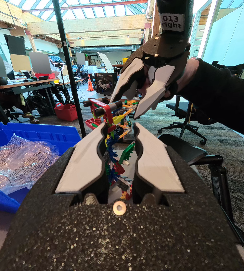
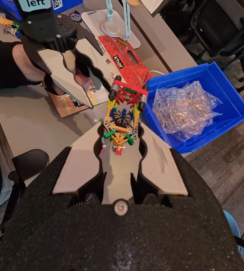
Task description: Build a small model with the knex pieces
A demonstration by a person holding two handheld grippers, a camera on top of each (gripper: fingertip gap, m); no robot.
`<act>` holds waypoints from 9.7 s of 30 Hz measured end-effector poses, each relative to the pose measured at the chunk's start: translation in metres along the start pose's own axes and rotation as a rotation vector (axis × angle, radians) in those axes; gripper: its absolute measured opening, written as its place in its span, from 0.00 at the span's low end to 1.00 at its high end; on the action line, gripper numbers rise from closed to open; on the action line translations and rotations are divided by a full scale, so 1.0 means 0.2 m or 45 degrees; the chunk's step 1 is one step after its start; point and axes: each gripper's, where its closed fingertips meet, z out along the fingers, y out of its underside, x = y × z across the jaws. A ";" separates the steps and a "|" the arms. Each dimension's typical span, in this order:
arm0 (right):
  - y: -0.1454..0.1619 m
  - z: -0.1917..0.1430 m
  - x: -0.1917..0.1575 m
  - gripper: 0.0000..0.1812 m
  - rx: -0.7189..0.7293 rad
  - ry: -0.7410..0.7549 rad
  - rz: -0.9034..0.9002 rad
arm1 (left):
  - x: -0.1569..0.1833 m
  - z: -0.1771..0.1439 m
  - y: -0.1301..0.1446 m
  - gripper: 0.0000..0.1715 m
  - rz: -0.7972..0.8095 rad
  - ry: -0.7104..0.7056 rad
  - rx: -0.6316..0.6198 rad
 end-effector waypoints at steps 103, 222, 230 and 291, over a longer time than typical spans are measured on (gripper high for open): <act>0.02 0.01 0.02 0.24 0.063 -0.096 -0.162 | -0.14 0.08 0.03 0.29 0.026 0.368 -0.153; 0.05 0.09 0.10 0.05 -0.166 -0.320 0.045 | -0.06 0.12 0.00 0.29 -0.091 0.486 -0.042; 0.06 0.13 0.06 0.05 -0.215 -0.306 0.033 | -0.04 0.12 -0.01 0.29 -0.061 0.486 -0.061; 0.08 -0.01 0.09 0.00 0.107 -0.010 0.084 | -0.18 0.12 -0.03 0.02 -0.309 0.407 -0.001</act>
